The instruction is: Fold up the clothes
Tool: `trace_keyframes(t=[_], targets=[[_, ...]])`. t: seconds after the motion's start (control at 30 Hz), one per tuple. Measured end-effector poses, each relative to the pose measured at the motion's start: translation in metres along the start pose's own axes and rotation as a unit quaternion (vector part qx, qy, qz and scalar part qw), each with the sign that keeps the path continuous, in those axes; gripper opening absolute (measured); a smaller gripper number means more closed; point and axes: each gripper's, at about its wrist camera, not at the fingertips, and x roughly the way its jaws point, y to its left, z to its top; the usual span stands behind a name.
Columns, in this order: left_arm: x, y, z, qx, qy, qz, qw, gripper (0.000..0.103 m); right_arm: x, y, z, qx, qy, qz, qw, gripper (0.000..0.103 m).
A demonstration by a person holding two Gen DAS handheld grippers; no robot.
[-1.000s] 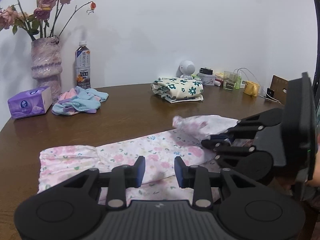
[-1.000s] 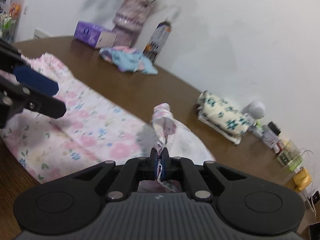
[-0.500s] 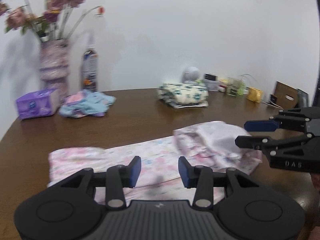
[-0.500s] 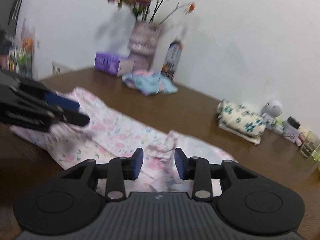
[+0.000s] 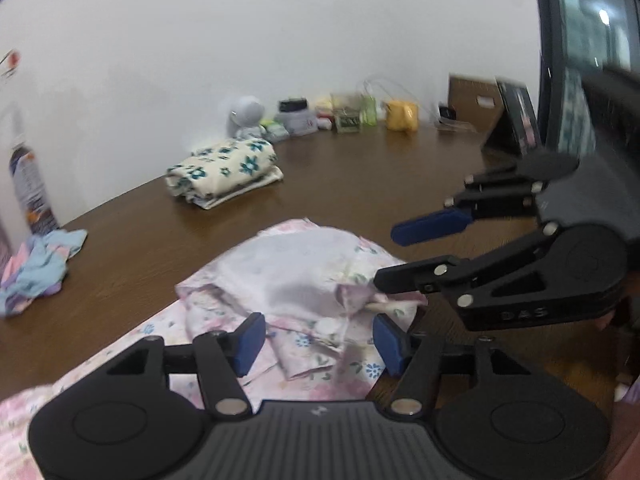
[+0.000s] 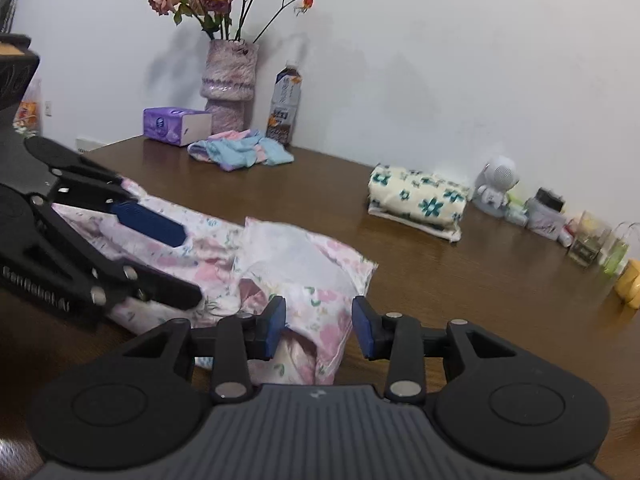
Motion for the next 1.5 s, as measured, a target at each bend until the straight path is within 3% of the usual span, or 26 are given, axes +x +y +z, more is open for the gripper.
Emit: trace_keyframes(t=[0.13,0.2,0.23,0.27,0.43,0.57,0.67,0.97,1.2,1.3,1.33,1.37,1.5], targets=[[0.017,-0.014,0.003,0.044,0.015,0.019,0.9987,0.056,-0.003,-0.006,-0.006,-0.001,-0.001,0.028,1.000,0.042],[0.022,-0.018,0.005,0.058,0.019,0.028,0.9978,0.037,-0.004,-0.007,-0.010,-0.008,0.002,0.034,0.999,0.043],[0.024,-0.020,0.005,0.064,0.023,0.031,0.9972,0.020,-0.004,-0.008,-0.012,-0.012,0.005,0.036,0.999,0.043],[0.026,-0.022,0.004,0.069,0.026,0.035,0.9967,0.013,-0.003,-0.009,-0.013,-0.013,0.007,0.036,0.999,0.043],[0.017,-0.027,0.004,0.075,0.018,0.063,0.9950,0.013,0.003,-0.010,-0.017,-0.012,0.016,0.042,0.999,0.042],[0.006,-0.034,0.002,0.089,0.020,0.077,0.9929,0.013,0.010,-0.012,-0.019,-0.007,0.025,0.041,0.999,0.023],[0.003,-0.039,-0.001,0.095,0.025,0.086,0.9914,0.013,0.012,-0.015,-0.022,0.003,0.027,0.040,0.999,0.020],[-0.002,-0.041,-0.006,0.074,0.027,0.095,0.9923,0.013,0.012,-0.017,-0.028,0.004,0.028,0.041,0.999,0.021],[-0.001,-0.038,-0.008,0.063,0.022,0.093,0.9934,0.013,-0.005,-0.022,-0.025,0.013,0.002,0.060,0.998,0.027],[-0.004,-0.037,-0.012,0.061,0.027,0.089,0.9937,0.026,-0.006,-0.020,-0.024,0.004,-0.001,0.062,0.998,0.027],[-0.007,-0.035,-0.013,0.058,0.026,0.092,0.9938,0.040,-0.003,-0.019,-0.024,0.002,0.003,0.062,0.998,0.027],[-0.013,-0.031,-0.015,0.048,0.019,0.094,0.9943,0.044,-0.001,-0.019,-0.025,0.003,0.007,0.066,0.998,0.027],[-0.035,-0.001,-0.012,-0.029,-0.012,0.086,0.9958,0.047,-0.007,-0.023,-0.022,0.016,-0.004,0.091,0.996,0.032]])
